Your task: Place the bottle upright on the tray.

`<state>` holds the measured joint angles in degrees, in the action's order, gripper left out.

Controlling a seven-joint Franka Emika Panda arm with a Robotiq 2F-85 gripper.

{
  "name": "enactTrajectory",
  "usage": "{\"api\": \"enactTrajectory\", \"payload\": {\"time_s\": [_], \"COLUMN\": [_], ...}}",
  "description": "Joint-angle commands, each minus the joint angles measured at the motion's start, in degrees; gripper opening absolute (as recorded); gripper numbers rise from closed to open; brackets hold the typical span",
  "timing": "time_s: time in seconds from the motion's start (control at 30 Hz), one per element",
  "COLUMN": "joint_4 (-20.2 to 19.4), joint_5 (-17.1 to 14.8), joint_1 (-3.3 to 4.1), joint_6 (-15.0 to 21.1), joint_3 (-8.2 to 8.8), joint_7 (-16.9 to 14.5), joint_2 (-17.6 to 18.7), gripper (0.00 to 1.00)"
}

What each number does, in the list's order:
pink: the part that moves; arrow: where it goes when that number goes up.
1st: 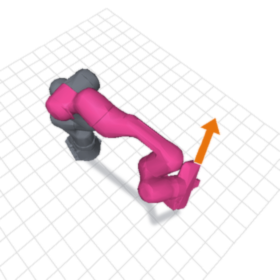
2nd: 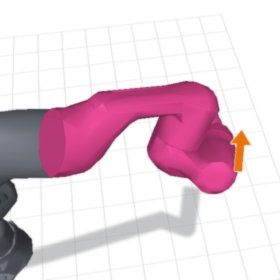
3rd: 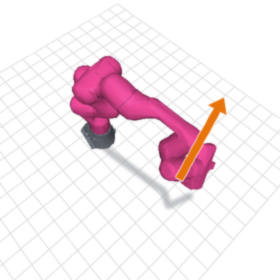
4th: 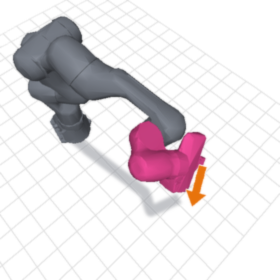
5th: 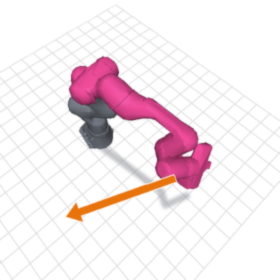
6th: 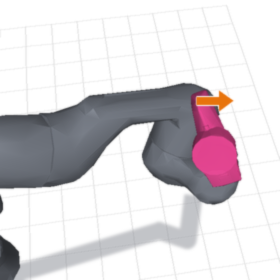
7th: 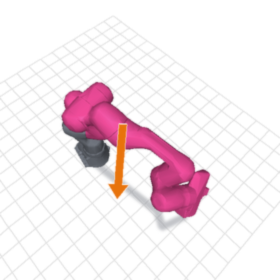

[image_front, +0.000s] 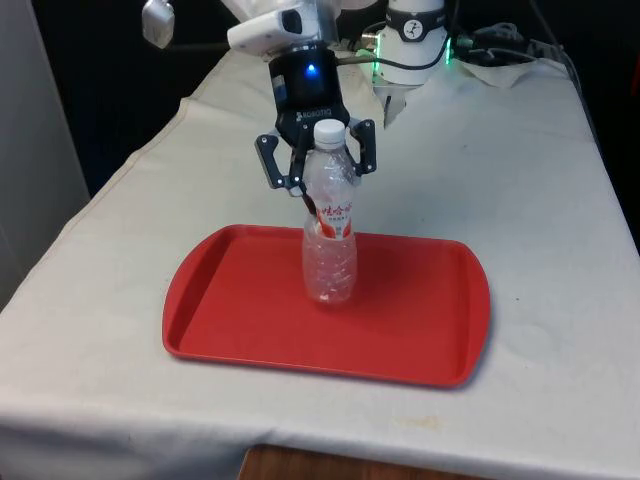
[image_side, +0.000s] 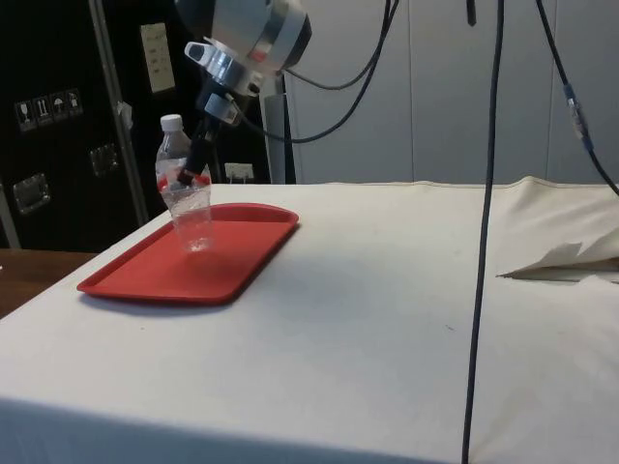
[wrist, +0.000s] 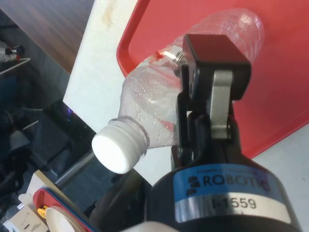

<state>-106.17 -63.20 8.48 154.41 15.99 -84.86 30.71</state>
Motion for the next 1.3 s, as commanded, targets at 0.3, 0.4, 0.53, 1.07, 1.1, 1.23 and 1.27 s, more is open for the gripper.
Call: {"api": "enactTrajectory", "payload": {"time_s": [0.3,0.4,0.53,1.07,1.1,1.23,1.27], "joint_4": [1.2,1.4,1.5,1.3,1.3,1.2,1.2], "joint_5": [-1.4,-1.9,-2.9,-6.0,-5.8,-5.7,-5.6], "joint_1": [-0.63,-0.63,-0.69,-0.29,-0.29,-0.23,-0.23], "joint_6": [0.1,0.2,0.2,0.1,0.0,-0.1,-0.1], "joint_3": [-0.23,-0.29,-0.34,0.11,0.11,0.23,0.23], "joint_7": [-1.2,-1.7,-2.3,-5.2,-5.0,-4.9,-4.8], "joint_2": [1.1,1.3,1.3,1.4,1.4,1.4,1.4], "gripper": [0.33,0.33,0.33,0.33,0.33,0.33,0.33]}}
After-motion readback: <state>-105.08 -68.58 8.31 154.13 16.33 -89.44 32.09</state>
